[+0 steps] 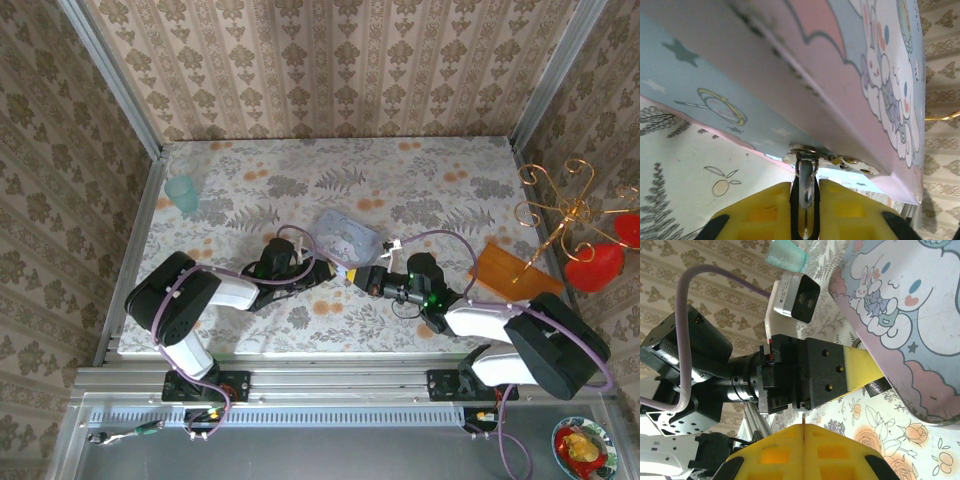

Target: Unlock the padlock with the key

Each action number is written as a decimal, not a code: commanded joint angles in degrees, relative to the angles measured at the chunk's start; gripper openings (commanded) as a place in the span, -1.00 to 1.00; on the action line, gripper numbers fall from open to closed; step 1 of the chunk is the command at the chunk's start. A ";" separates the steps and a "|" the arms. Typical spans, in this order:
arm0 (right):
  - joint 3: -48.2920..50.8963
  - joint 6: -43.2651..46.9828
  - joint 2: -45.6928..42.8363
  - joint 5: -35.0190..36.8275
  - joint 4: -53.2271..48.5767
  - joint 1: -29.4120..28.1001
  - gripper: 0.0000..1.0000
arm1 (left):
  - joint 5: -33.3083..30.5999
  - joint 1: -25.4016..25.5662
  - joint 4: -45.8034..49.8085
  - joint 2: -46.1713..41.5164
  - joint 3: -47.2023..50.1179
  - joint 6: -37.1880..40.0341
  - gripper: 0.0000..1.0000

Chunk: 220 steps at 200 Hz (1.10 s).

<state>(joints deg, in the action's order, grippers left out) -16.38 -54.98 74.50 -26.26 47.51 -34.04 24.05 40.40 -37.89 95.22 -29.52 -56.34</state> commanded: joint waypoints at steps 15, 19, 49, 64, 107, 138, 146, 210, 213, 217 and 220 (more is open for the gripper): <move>-1.22 6.13 -2.83 1.02 -4.95 -1.17 -1.00 | -1.11 -0.47 6.47 -6.70 2.39 4.52 -0.37; -1.20 6.59 -2.97 1.12 -5.09 -1.28 -1.00 | -1.26 -0.45 7.06 -7.47 2.52 4.71 -0.34; -1.76 9.00 -2.64 1.66 -5.36 -2.63 -1.00 | -1.93 -0.23 11.71 -14.50 3.15 6.03 -0.23; -2.07 10.46 -2.30 2.47 -5.42 -3.60 -1.00 | -2.17 0.35 14.01 -18.40 3.24 6.58 -0.20; -2.24 12.00 -0.82 4.28 -3.62 -5.38 -1.00 | -1.55 2.48 16.36 -25.92 2.65 4.20 -0.16; -3.00 12.01 0.58 4.84 -2.56 -6.54 -1.00 | -1.82 5.01 15.33 -25.45 1.79 2.12 -0.16; -3.13 11.93 0.75 4.79 -2.29 -6.64 -1.00 | -1.82 5.42 14.65 -24.98 1.67 1.64 -0.16; -3.19 11.92 0.59 5.02 -1.74 -7.34 -1.00 | -0.86 6.84 9.75 -21.19 1.39 -1.28 -0.35; -3.15 11.92 0.54 5.07 -1.72 -7.33 -1.00 | -0.81 6.94 9.57 -21.07 1.39 -1.39 -0.35; -3.13 11.86 0.49 5.08 -1.72 -7.31 -1.00 | -0.77 6.96 9.26 -20.89 1.48 -1.56 -0.36; -3.13 11.87 0.50 5.08 -1.64 -7.33 -1.00 | -0.72 6.97 8.99 -20.85 1.55 -1.70 -0.37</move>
<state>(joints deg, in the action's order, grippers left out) -18.33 -44.47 74.81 -22.61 43.53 -40.86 22.55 46.87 -25.21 73.56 -26.70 -56.18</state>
